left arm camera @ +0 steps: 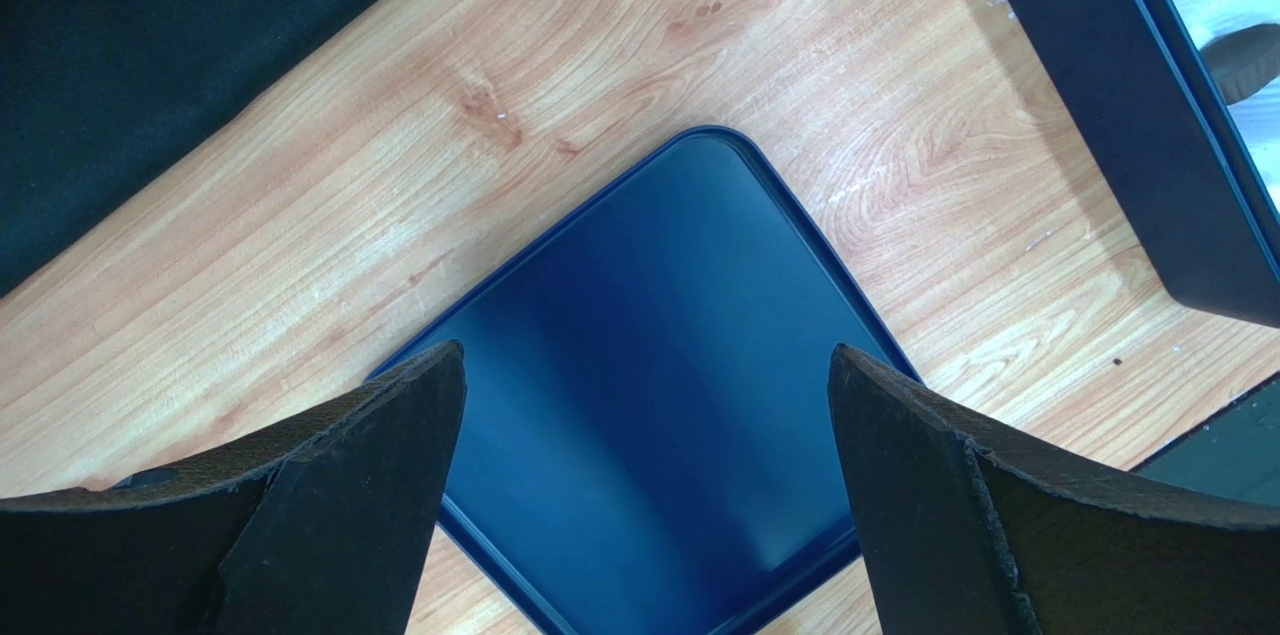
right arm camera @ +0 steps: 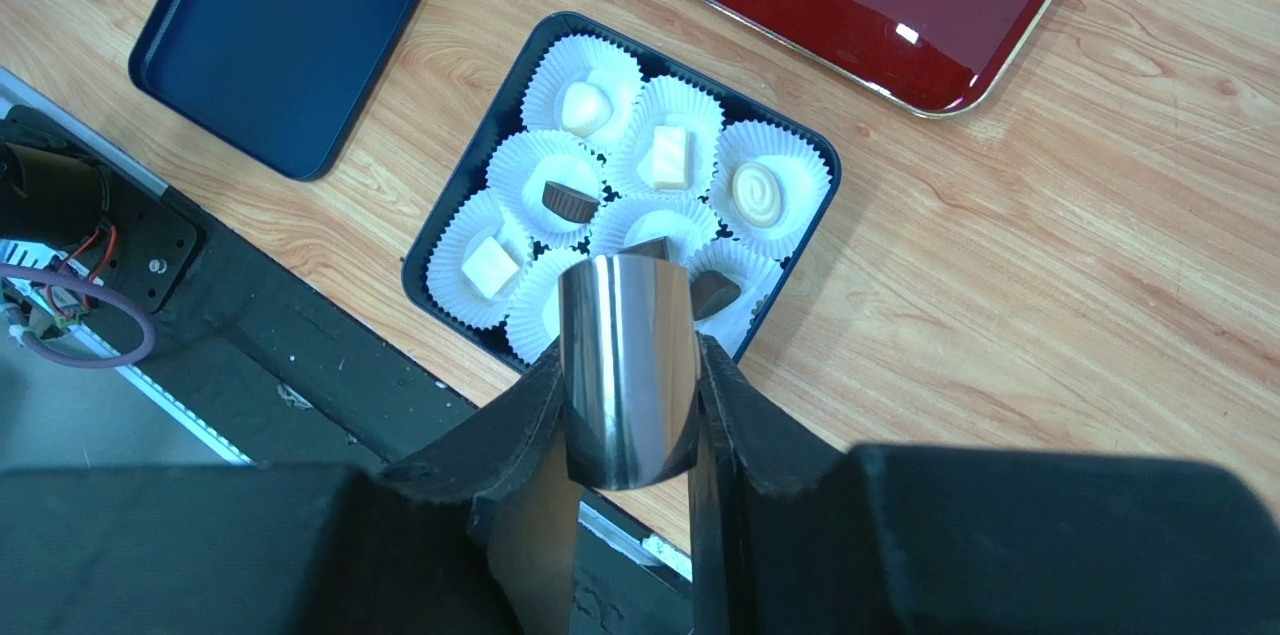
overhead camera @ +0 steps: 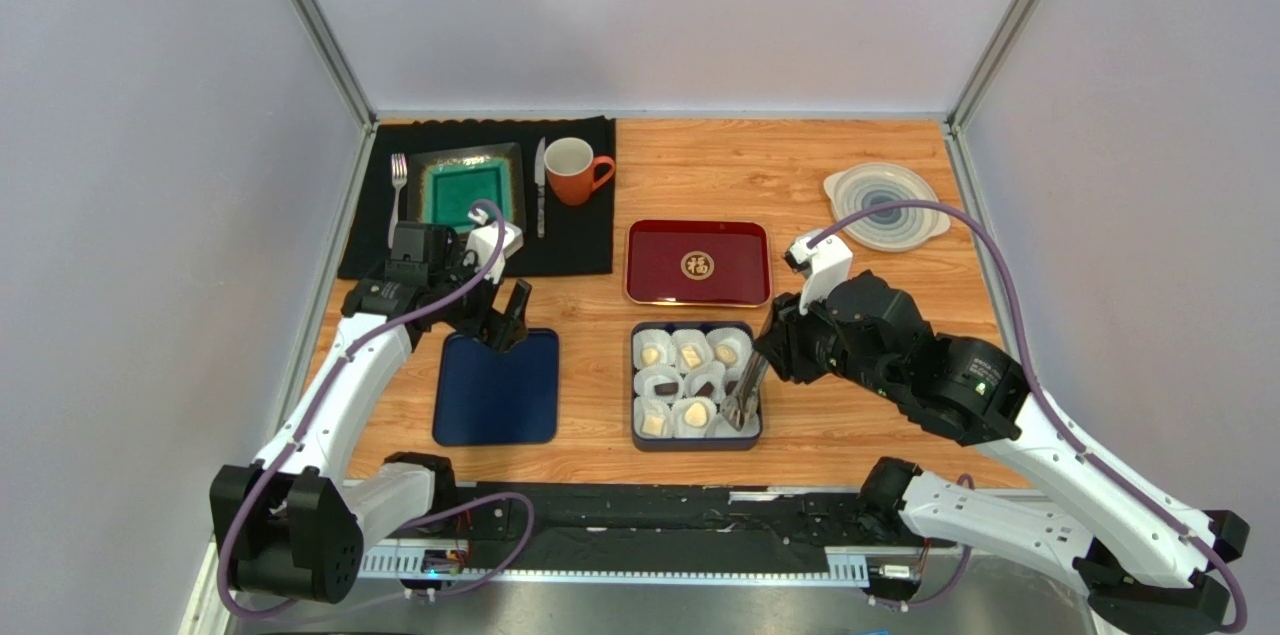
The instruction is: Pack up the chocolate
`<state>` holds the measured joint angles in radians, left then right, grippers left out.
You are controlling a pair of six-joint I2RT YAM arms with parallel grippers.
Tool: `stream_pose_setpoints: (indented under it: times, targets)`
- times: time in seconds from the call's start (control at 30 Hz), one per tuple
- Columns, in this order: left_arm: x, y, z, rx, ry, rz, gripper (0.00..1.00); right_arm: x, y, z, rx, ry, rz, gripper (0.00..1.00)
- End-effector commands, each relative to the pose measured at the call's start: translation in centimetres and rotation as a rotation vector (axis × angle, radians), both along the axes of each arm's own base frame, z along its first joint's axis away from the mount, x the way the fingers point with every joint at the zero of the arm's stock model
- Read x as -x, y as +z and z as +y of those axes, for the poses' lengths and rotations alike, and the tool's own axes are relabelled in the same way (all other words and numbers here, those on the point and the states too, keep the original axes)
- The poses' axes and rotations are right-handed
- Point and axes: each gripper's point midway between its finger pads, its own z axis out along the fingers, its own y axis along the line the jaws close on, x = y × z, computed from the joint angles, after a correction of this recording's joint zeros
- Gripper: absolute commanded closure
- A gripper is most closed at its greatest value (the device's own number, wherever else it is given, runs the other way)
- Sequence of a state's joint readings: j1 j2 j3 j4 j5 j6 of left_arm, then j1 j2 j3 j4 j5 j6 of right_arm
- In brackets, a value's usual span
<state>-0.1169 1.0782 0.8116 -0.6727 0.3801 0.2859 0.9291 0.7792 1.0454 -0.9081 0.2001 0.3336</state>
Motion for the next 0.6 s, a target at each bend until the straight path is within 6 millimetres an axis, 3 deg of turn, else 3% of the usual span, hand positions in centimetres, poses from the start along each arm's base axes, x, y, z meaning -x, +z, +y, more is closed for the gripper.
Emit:
stream_pose_setpoints:
  times: [0.0, 0.43, 0.57]
  targets:
    - [-0.7, 1.6, -0.1, 0.009, -0.006, -0.047, 0.01, -0.4, 1.6, 0.5, -0.066, -0.014, -0.039, 0.68]
    - [-0.7, 1.5, -0.1, 0.01, -0.005, -0.048, 0.01, -0.4, 1.8, 0.4, -0.066, -0.02, -0.04, 0.65]
    - [-0.8, 1.7, -0.1, 0.013, -0.004, -0.051, 0.01, -0.9, 2.7, -0.1, -0.067, -0.05, -0.073, 0.7]
